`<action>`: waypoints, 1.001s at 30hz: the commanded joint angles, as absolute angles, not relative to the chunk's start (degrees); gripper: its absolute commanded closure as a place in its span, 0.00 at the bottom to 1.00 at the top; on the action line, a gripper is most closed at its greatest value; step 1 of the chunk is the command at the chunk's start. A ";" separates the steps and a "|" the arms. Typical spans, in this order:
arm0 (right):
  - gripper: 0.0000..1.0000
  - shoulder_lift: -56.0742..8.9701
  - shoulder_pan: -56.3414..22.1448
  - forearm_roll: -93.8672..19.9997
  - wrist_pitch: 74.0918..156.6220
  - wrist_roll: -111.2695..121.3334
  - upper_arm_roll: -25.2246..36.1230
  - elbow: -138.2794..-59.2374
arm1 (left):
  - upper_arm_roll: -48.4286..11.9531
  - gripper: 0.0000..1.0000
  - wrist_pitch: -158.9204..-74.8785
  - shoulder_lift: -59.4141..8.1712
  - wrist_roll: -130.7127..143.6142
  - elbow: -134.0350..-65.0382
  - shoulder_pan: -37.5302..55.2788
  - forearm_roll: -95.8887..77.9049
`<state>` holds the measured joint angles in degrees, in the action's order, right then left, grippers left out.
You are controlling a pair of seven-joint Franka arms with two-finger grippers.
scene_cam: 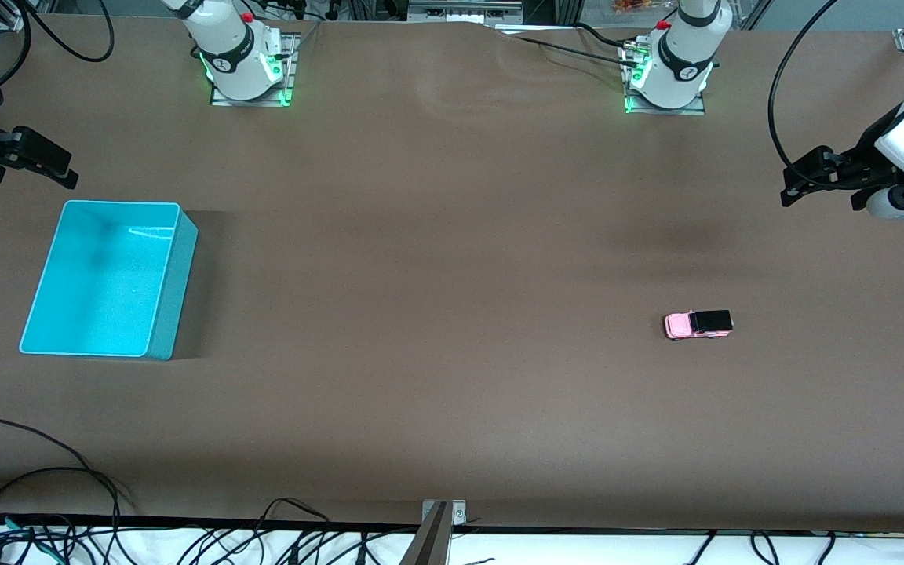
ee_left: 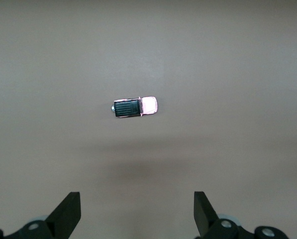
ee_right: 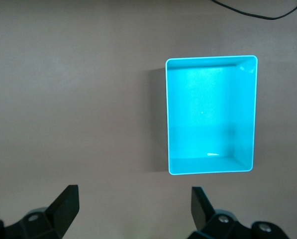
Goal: Wind and store pink jeep toy
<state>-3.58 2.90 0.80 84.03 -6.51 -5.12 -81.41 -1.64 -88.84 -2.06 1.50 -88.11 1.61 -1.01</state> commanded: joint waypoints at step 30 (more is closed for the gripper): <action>0.00 -3.87 2.99 2.90 83.06 -6.68 -6.24 -80.07 | -1.85 0.00 -87.71 -6.24 1.67 -85.87 0.00 -0.44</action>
